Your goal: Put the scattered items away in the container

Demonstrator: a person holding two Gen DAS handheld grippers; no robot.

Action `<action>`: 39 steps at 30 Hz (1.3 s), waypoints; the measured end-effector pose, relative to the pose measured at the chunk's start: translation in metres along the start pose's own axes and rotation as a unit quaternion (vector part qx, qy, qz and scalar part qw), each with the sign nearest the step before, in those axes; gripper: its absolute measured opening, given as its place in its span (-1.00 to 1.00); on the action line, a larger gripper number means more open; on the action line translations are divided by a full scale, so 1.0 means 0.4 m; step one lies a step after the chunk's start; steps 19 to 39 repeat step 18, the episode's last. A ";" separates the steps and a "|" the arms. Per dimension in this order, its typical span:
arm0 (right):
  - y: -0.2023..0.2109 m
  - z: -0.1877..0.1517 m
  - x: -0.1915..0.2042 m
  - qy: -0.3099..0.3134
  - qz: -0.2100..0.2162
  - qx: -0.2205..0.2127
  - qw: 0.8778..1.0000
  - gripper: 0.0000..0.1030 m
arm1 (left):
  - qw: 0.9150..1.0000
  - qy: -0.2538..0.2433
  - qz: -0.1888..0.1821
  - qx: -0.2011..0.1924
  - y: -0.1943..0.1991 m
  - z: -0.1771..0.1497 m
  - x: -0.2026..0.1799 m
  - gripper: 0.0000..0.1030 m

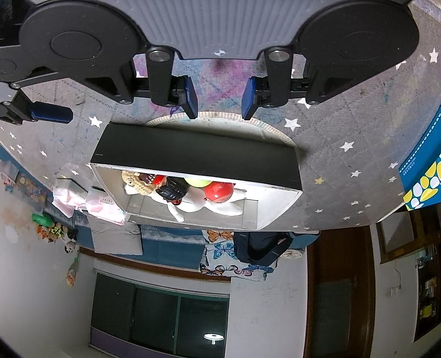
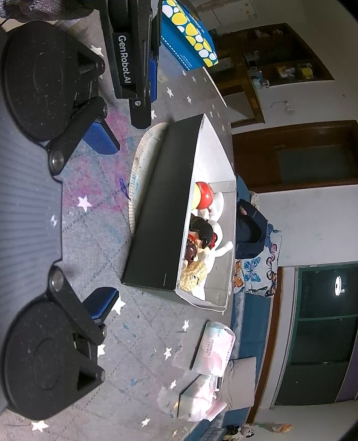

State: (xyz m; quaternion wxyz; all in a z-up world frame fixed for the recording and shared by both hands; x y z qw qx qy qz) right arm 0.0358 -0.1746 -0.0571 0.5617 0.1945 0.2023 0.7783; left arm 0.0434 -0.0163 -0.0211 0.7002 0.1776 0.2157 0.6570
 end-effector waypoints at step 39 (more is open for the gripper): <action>-0.016 -0.004 -0.006 -0.004 0.007 0.006 1.000 1.00 | 1.000 -0.001 0.000 -0.010 -0.008 0.007 -0.005 -0.32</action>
Point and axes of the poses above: each gripper's, at about its wrist camera, not at the fingertips, and y roughly against the way its jaws point, x to its left, z to its top, the point moved 5 cm from there along -y, roughly the way its jaws point, and after that the axes turned 3 degrees about -x, right-handed, at the moved point
